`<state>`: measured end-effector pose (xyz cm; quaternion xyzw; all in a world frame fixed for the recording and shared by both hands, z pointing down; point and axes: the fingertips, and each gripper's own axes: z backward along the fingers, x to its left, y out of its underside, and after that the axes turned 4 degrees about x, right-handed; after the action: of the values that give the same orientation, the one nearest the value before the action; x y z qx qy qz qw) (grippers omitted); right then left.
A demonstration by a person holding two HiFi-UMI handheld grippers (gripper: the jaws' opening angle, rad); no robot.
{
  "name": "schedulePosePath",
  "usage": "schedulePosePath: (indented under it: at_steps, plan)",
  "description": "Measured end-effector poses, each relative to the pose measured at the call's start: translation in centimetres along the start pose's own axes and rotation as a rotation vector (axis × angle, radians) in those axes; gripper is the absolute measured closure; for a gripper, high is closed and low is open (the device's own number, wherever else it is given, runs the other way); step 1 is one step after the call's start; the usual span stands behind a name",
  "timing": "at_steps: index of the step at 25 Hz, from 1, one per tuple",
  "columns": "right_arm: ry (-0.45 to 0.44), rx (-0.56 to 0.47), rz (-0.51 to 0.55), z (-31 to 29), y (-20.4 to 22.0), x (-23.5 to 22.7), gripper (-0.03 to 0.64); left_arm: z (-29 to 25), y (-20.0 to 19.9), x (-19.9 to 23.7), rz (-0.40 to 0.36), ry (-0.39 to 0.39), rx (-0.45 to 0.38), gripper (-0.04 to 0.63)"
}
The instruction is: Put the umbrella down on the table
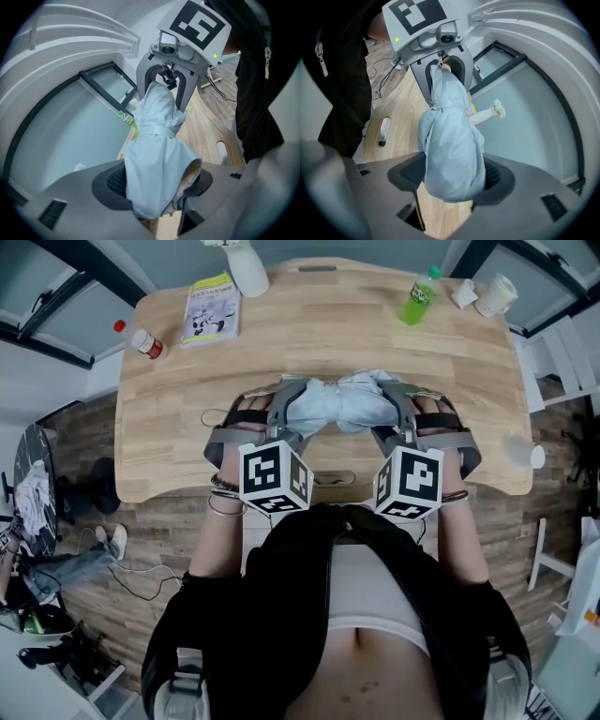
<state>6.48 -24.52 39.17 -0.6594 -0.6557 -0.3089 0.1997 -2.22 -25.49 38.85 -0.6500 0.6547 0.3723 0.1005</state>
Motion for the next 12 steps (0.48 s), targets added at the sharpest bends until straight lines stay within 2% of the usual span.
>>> schedulePosePath:
  at_steps: [12]
  plan:
    - [-0.039, 0.008, 0.0, -2.1, -0.4, 0.4, 0.299, -1.7, 1.3, -0.2, 0.011, 0.029, -0.007, 0.331]
